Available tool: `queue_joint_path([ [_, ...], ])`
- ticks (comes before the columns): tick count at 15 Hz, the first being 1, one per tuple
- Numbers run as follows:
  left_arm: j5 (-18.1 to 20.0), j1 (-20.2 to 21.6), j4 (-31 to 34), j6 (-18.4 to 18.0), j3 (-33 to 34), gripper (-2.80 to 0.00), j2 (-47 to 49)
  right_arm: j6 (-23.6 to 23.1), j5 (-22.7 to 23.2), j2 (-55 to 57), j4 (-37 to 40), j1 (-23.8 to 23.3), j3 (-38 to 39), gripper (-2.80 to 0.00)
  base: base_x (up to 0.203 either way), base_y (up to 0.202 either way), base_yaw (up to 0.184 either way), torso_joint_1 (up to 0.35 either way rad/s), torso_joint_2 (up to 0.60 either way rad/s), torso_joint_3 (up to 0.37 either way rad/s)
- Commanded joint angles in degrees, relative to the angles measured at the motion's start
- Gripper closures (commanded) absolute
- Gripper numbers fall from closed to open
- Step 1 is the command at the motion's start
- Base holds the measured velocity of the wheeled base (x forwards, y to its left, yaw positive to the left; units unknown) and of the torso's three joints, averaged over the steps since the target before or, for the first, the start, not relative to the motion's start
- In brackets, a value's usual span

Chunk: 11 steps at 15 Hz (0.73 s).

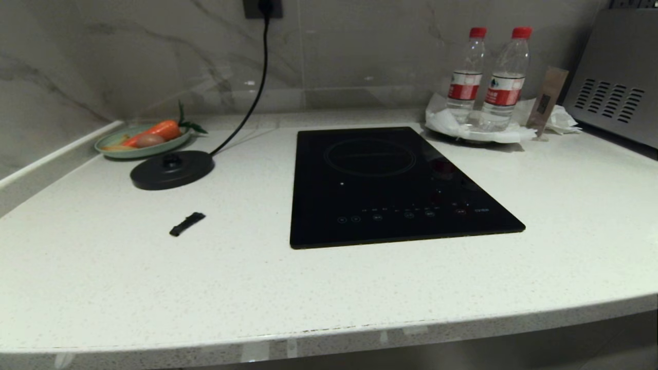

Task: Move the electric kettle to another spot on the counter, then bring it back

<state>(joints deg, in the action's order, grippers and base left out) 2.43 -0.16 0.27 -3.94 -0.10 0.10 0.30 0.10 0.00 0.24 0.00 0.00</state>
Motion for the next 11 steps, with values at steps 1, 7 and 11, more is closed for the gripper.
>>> queue_joint_path([
  [1,0.0,0.0,0.0,0.4,0.1,0.0,0.1,0.1,0.0,0.0,0.0,0.0,0.0,0.0,0.0,0.0,0.0,0.0,0.0,0.0],
  [7,-0.1,0.0,0.0,0.9,0.0,0.0,0.1,0.1,-0.1,0.0,0.0,0.0,0.0,0.0,0.0,0.0,0.0,0.0,0.0,0.0],
  [11,-0.1,0.0,0.0,0.9,0.0,0.0,0.1,0.1,0.0,0.0,0.0,0.0,0.0,0.0,0.0,0.0,0.0,0.0,0.0,0.0],
])
